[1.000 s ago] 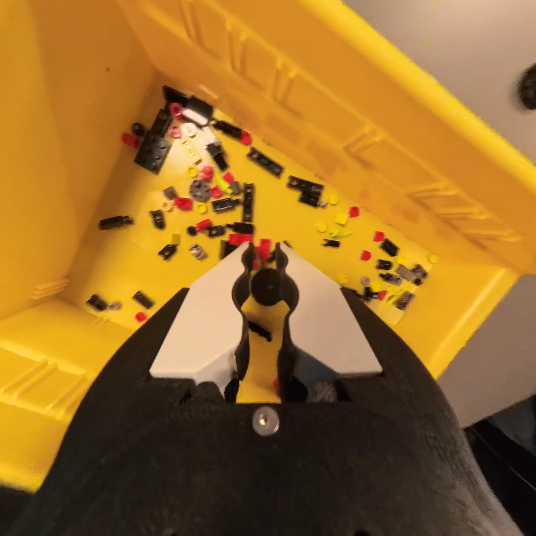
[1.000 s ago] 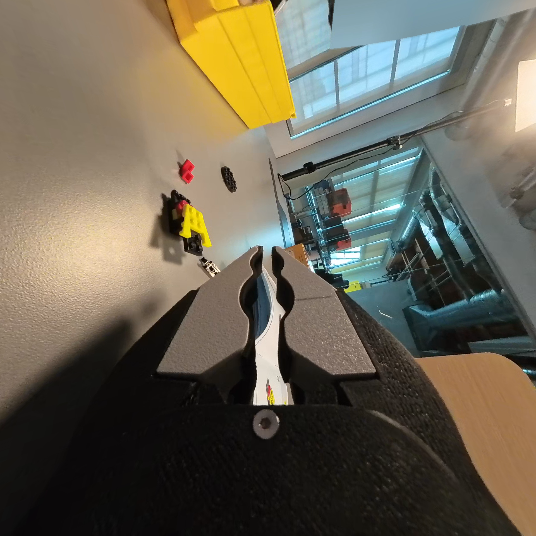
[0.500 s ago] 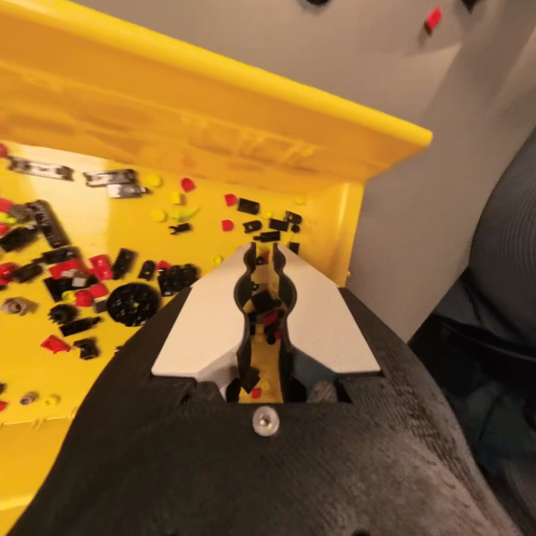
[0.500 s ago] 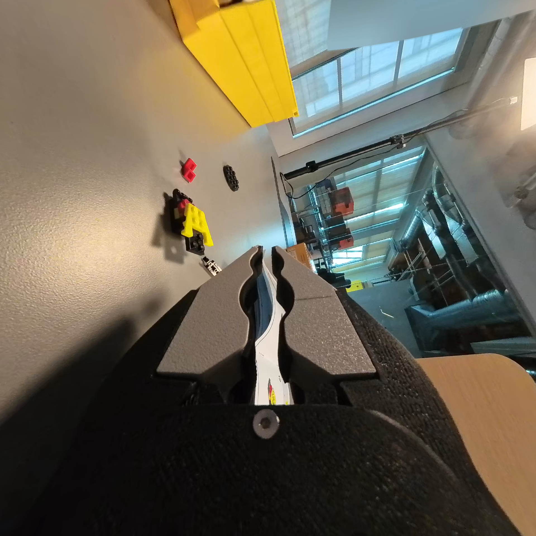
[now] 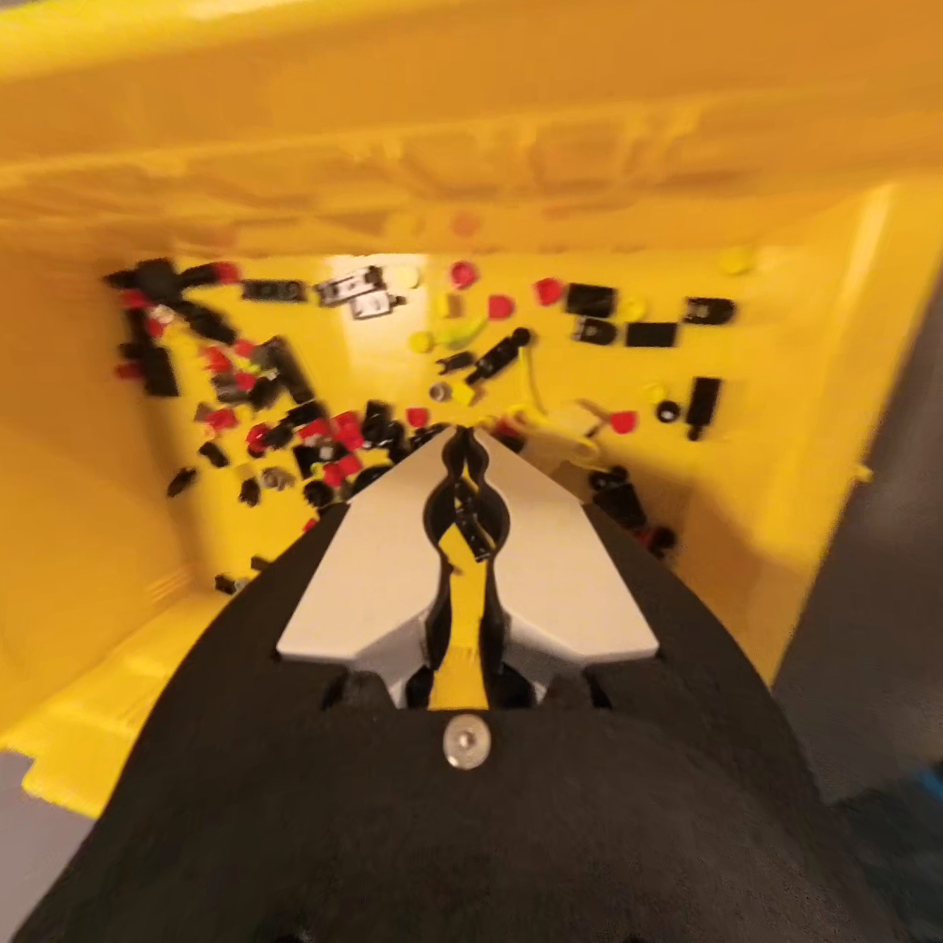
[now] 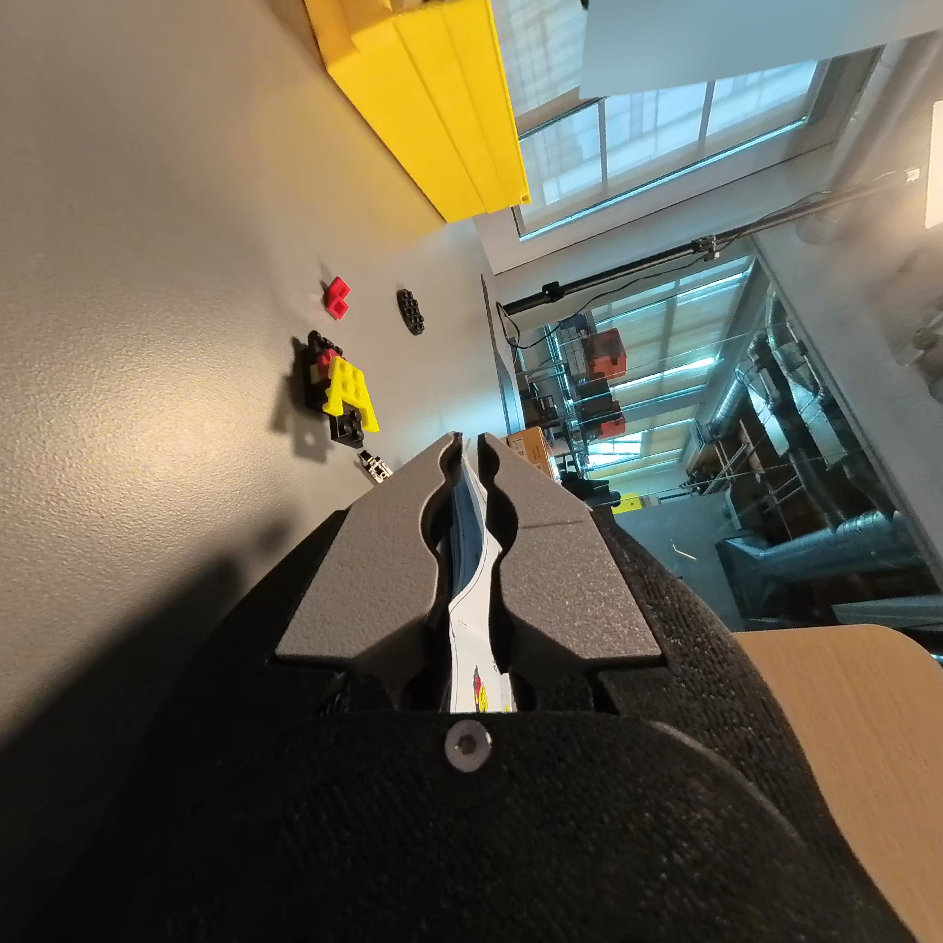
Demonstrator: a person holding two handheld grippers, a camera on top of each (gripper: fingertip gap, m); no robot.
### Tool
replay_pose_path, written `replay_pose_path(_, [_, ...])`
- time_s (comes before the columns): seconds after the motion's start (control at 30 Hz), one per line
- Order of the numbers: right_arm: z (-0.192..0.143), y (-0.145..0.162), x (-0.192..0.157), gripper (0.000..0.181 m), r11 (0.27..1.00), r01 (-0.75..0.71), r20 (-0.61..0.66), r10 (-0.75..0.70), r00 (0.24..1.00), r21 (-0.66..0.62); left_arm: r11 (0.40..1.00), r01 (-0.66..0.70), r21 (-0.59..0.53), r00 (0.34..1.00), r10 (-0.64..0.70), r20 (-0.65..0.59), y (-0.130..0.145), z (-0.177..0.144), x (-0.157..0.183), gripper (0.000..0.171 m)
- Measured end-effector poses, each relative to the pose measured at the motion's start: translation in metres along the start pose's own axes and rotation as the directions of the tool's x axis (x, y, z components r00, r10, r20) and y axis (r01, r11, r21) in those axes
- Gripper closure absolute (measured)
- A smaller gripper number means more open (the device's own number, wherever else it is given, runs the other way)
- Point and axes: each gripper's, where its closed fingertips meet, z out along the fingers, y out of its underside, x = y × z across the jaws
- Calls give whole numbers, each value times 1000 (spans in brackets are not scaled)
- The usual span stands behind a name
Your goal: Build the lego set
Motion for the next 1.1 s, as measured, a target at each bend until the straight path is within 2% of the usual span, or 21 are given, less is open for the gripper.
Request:
replay_pose_path(0.1, [0, 0, 0, 177, 1000, 0, 2, 0, 1000, -1, 981, 181, 64, 983, -181, -7, -2, -3, -16, 171])
replay_pose_path(0.17, [0, 0, 0, 177, 1000, 0, 2, 0, 1000, -1, 941, 314, 125, 949, -313, -28, -5, -9, -28, 171])
replay_pose_path(0.23, [0, 0, 0, 177, 1000, 0, 2, 0, 1000, -1, 901, 394, 182, 919, -385, -87, -11, -15, -31, 171])
replay_pose_path(0.3, [0, 0, -1, 177, 1000, -1, 5, 1, 1000, -2, 894, 415, 170, 909, -402, -109, -8, -17, -30, 171])
replay_pose_path(0.43, [0, 1, -1, 177, 1000, -1, 7, 1, 1000, -3, 937, 339, 82, 926, -317, -206, 0, -18, -2, 164])
replay_pose_path(0.47, [0, 1, -1, 177, 1000, -1, 7, 1, 1000, -4, 954, 296, 48, 928, -276, -249, 4, -20, 10, 157])
replay_pose_path(0.5, [0, 1, -1, 177, 1000, -1, 8, 1, 1000, -4, 970, 243, 2, 927, -232, -294, 11, -21, 23, 138])
replay_pose_path(0.53, [0, 1, -1, 177, 1000, -1, 9, 1, 1000, -4, 979, 196, -57, 933, -204, -295, 21, -20, 29, 122])
replay_pose_path(0.6, [0, 1, -1, 177, 1000, -1, 11, 1, 1000, -6, 980, 137, -143, 964, -165, -210, 37, -14, 24, 118])
replay_pose_path(0.63, [0, 1, -1, 177, 1000, -1, 11, 1, 1000, -6, 978, 132, -159, 963, -165, -215, 40, -14, 25, 117])
replay_pose_path(0.73, [-1, 2, -1, 177, 1000, -1, 12, 1, 1000, -6, 973, 151, -175, 942, -195, -271, 43, -18, 31, 114])
replay_pose_path(0.83, [-1, 2, -2, 177, 1000, -1, 12, 1, 1000, -5, 976, 70, -207, 948, -129, -289, 54, -18, 39, 113])
replay_pose_path(0.97, [0, 1, -3, 177, 1000, -1, 14, 1, 1000, -3, 977, 2, -213, 969, -55, -242, 56, -15, 40, 108])
replay_pose_path(1.03, [0, 1, -3, 177, 1000, 0, 15, 0, 1000, -3, 977, -16, -210, 980, -26, -198, 54, -12, 33, 91])
replay_pose_path(1.07, [0, 1, -3, 177, 1000, 1, 14, -1, 1000, -4, 980, 10, -198, 987, -42, -155, 51, -11, 26, 87])
replay_pose_path(1.1, [1, 1, -3, 177, 1000, 2, 14, -2, 1000, -5, 983, 51, -175, 994, -68, -91, 47, -10, 15, 92])
